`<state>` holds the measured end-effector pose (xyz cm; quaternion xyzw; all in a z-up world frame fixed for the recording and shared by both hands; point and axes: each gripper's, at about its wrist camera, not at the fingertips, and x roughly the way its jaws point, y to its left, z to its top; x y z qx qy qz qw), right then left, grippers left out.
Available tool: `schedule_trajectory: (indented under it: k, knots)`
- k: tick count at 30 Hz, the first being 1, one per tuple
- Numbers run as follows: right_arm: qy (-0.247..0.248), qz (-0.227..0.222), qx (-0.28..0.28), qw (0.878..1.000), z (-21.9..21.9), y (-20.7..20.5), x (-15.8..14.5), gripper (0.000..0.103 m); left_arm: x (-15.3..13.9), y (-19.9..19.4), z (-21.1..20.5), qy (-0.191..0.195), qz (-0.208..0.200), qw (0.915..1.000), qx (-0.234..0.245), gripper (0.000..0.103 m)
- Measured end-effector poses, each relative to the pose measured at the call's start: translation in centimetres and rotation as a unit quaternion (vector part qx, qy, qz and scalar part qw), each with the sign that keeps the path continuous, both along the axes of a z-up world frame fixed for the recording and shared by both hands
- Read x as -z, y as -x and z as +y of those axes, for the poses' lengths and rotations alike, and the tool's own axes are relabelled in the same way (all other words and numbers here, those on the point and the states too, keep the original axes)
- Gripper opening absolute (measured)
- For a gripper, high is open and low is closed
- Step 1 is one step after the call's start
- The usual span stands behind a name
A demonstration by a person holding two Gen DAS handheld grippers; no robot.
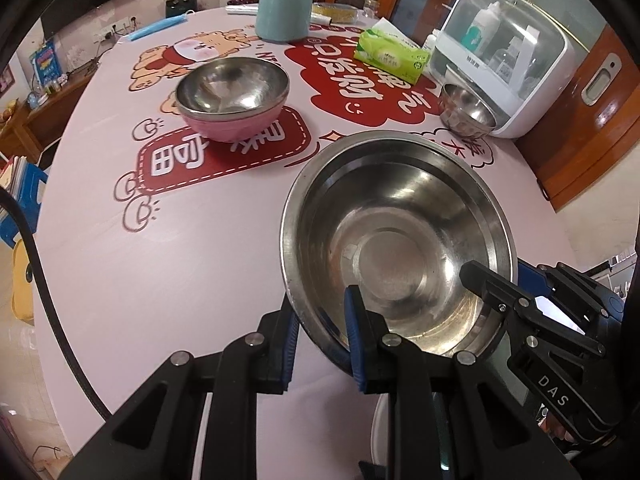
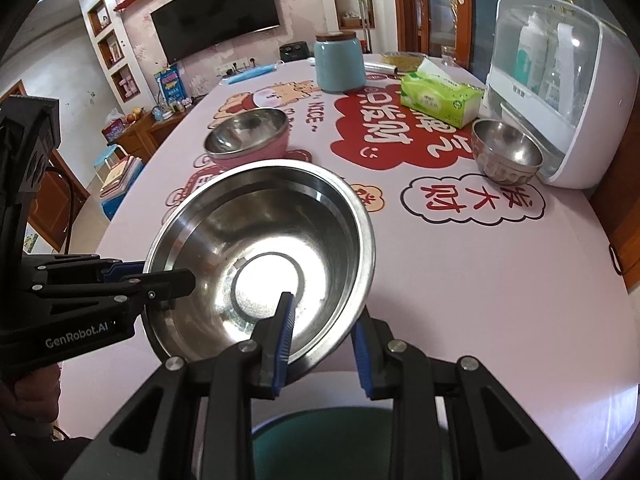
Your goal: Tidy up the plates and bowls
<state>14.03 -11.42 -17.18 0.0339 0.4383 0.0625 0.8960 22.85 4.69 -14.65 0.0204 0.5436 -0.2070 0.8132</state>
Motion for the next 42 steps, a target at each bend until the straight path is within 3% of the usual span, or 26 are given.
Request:
schedule_trajectory:
  k: [11, 21, 32, 42]
  knots:
    - [-0.002, -0.016, -0.040, 0.999, 1.9, 2.9, -1.2, 0.027, -1.3, 4.0, 2.6, 0.004, -0.016, 0.9994, -0.032, 0.021]
    - [-0.002, -0.014, -0.110, 0.994, 3.4, 4.3, -1.8, 0.027, -1.8, 7.6, 4.8, 0.004, -0.016, 0.9950, -0.099, 0.021]
    - [0.001, -0.003, -0.207, 0.978, 5.4, 5.8, -1.6, 0.028, -1.8, 12.6, 7.3, 0.007, -0.015, 0.9809, -0.194, 0.021]
    - [0.013, 0.007, -0.300, 0.954, 9.1, 7.0, -1.2, 0.028, -1.4, 17.4, 10.5, 0.003, -0.011, 0.9587, -0.284, 0.021]
